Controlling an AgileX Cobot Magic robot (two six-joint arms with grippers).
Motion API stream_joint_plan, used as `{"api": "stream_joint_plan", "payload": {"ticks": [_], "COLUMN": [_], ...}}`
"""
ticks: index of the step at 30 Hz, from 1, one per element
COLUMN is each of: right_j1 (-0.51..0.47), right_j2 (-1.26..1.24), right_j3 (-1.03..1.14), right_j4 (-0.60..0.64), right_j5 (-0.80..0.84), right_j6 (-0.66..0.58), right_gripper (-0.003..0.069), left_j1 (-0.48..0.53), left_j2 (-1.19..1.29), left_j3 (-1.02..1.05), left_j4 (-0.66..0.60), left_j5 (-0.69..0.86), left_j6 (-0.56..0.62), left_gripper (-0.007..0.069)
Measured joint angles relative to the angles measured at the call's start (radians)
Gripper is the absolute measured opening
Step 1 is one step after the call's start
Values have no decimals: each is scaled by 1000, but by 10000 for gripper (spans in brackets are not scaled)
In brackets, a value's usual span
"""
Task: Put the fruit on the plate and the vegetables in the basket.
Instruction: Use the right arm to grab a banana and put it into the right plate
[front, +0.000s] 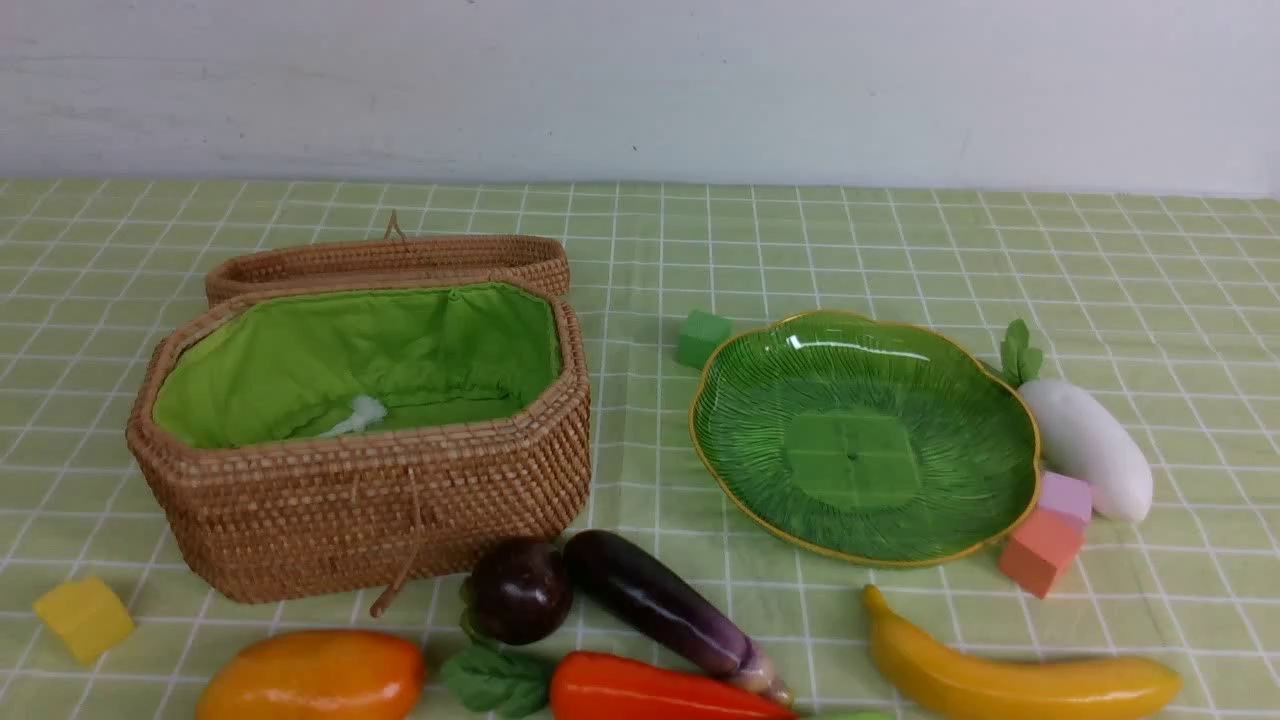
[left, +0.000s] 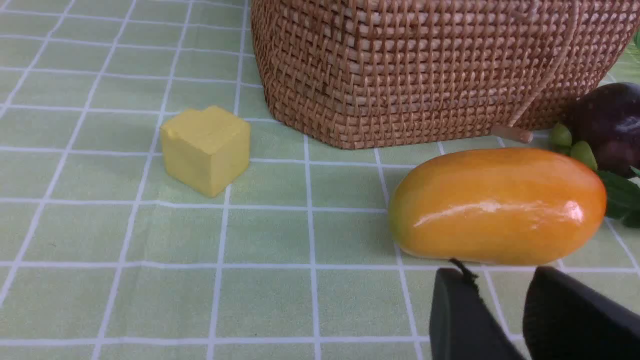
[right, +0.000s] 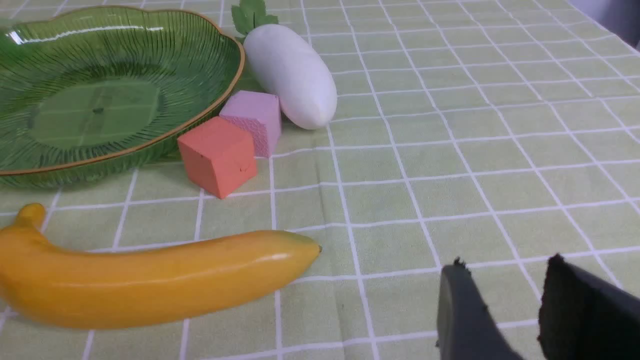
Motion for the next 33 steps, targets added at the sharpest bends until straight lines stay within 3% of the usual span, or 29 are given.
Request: {"api": "stream_joint_plan", "payload": {"ticks": [33], "right_j1": [0], "right_j2": [0], "right_j3": [0], "right_j4": [0], "right_j5": [-2], "right_j6": [0], "right_gripper": [242], "left_j1": [0], "left_j2": [0], "left_j3": [0], "left_j4": [0], "left_j5": [0], "left_j6": [0], "left_gripper": [223]}}
